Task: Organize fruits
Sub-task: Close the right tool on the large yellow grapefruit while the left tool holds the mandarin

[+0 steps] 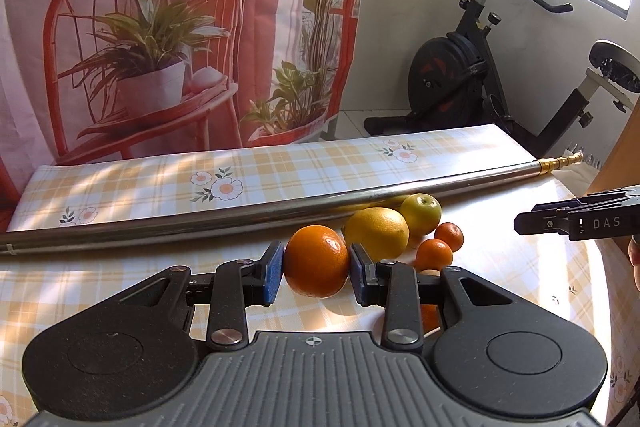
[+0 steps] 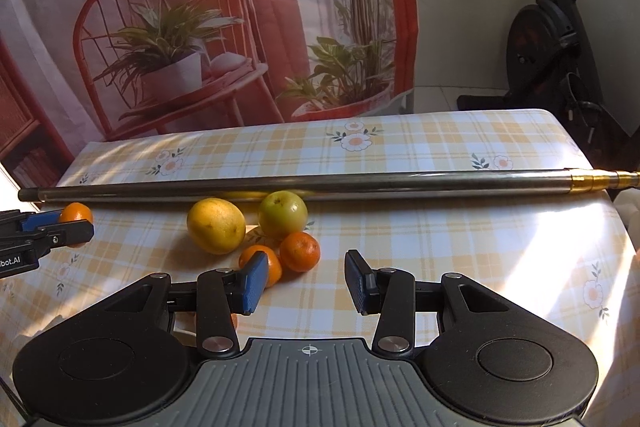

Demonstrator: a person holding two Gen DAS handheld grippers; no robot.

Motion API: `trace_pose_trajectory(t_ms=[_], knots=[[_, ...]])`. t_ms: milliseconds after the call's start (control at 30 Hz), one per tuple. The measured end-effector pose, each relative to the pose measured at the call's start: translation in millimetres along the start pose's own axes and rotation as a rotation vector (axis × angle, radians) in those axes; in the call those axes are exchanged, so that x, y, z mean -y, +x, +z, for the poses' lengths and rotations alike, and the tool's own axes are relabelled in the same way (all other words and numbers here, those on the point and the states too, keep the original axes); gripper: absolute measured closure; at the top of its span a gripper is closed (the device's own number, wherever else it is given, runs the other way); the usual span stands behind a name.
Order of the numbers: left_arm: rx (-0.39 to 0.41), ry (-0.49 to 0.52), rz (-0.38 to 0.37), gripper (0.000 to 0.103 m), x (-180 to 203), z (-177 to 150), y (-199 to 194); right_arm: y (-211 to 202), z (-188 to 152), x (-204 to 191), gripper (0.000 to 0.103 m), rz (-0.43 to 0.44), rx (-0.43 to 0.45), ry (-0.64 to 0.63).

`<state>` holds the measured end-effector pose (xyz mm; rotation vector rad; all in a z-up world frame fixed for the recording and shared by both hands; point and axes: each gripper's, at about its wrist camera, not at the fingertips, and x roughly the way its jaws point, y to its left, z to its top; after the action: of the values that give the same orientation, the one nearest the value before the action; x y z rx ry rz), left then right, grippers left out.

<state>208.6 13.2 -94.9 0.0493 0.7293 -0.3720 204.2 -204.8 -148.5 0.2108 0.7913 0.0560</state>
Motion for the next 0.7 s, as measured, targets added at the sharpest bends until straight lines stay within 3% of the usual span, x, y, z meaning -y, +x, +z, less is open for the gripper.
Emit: trace_pose_trajectory(t_ms=[200,400,467,700], knots=[[0.031,-0.047,0.033,0.066,-13,1,-13,5,9,-14,0.063,0.040,0.024,-0.061],[0.006,-0.083,0.057,0.066,-19,-6,-9,31,16,-50,0.063,0.119,-0.009,-0.177],[-0.001,-0.091,0.054,0.066,-22,-10,-9,44,23,-61,0.057,0.167,-0.020,-0.227],[-0.016,-0.142,0.053,0.066,-35,-20,-9,100,42,-100,0.058,0.115,-0.101,-0.391]])
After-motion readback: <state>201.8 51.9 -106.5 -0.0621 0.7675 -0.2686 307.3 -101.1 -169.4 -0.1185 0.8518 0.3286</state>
